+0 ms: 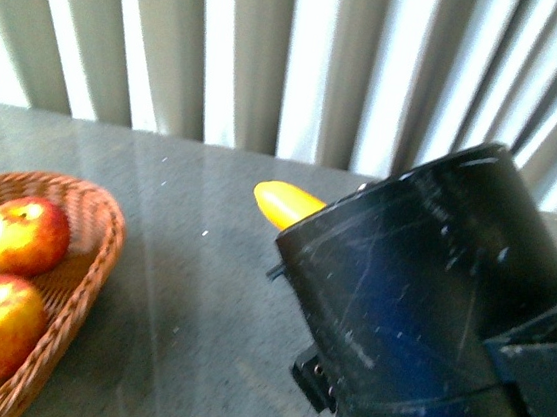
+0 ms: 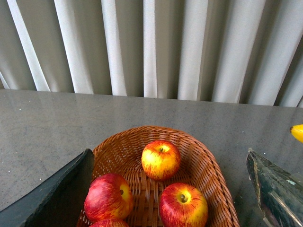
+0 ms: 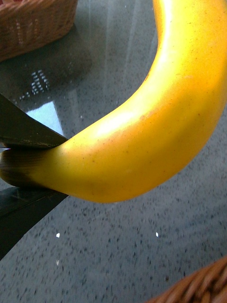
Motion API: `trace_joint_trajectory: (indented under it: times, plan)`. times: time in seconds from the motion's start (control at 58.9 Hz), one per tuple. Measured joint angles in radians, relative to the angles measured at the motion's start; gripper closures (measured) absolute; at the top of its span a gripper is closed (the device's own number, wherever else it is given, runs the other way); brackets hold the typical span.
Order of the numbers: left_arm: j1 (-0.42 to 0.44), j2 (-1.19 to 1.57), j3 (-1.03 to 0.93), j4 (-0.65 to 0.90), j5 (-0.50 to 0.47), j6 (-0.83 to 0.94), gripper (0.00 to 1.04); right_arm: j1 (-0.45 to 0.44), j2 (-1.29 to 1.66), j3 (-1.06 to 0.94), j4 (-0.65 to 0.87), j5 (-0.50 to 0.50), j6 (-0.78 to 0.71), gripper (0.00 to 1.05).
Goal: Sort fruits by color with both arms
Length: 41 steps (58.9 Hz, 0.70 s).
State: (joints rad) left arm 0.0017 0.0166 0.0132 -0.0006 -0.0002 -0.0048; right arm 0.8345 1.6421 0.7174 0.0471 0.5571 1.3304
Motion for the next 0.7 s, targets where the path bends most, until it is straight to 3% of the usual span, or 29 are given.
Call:
trace_joint_trajectory:
  times: [0.289, 0.544, 0.696]
  plan:
    - [0.0, 0.0, 0.0, 0.0, 0.0, 0.0, 0.09, -0.066, -0.132, -0.08, -0.005, 0.013, -0.04, 0.91]
    - [0.0, 0.0, 0.0, 0.0, 0.0, 0.0, 0.09, -0.271, -0.252, -0.071, -0.012, -0.048, -0.094, 0.91]
    - [0.0, 0.0, 0.0, 0.0, 0.0, 0.0, 0.09, -0.331, -0.25, -0.094, -0.039, -0.069, -0.096, 0.91]
